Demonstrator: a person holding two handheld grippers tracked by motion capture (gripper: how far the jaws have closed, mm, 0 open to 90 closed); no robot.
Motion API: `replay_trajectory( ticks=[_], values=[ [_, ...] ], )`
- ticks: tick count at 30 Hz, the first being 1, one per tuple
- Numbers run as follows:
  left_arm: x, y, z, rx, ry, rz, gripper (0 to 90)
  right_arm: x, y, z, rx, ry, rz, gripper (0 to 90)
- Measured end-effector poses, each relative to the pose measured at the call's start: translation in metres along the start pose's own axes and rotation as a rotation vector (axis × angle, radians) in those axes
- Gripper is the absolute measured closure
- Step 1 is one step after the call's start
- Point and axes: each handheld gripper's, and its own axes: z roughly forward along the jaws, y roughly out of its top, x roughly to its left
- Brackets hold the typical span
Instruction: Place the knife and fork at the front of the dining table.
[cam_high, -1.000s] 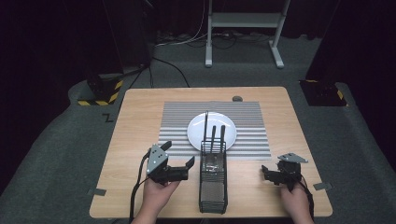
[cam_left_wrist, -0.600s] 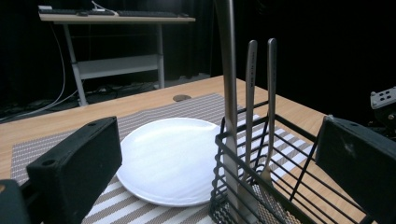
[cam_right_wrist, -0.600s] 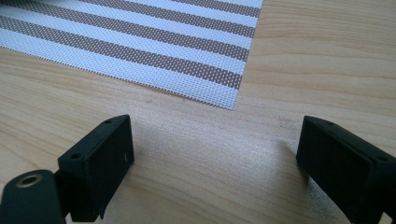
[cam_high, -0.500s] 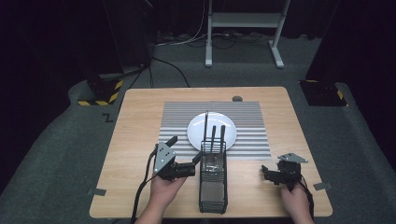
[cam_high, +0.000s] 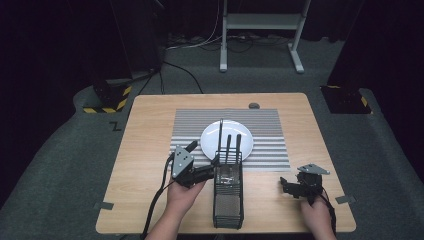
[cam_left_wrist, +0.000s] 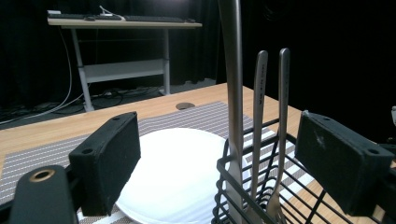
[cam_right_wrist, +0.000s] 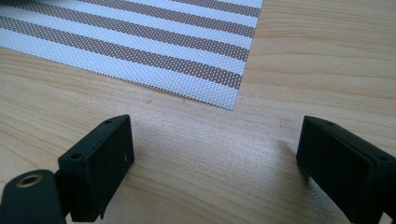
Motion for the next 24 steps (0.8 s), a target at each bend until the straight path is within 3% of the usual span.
replay_trajectory(
  ticks=[9, 13, 16, 20, 24],
  values=[
    [-0.007, 0.003, 0.014, 0.013, -0.005, 0.038, 16.7, 0.0, 0.0, 0.0, 0.003, 0.0, 0.0, 10.8],
    [-0.008, 0.0, 0.02, 0.018, 0.008, 0.06, 34.1, 0.0, 0.0, 0.0, 0.003, 0.0, 0.0, 10.8],
    [-0.011, -0.001, 0.023, 0.011, 0.022, 0.073, 42.2, 0.0, 0.0, 0.0, 0.003, 0.0, 0.0, 10.8],
    [-0.013, 0.0, 0.026, 0.005, 0.02, 0.064, 54.9, 0.0, 0.0, 0.0, 0.003, 0.0, 0.0, 10.8],
    [-0.014, 0.0, 0.029, 0.009, 0.022, 0.054, 61.8, 0.0, 0.0, 0.0, 0.003, 0.0, 0.0, 10.8]
  ],
)
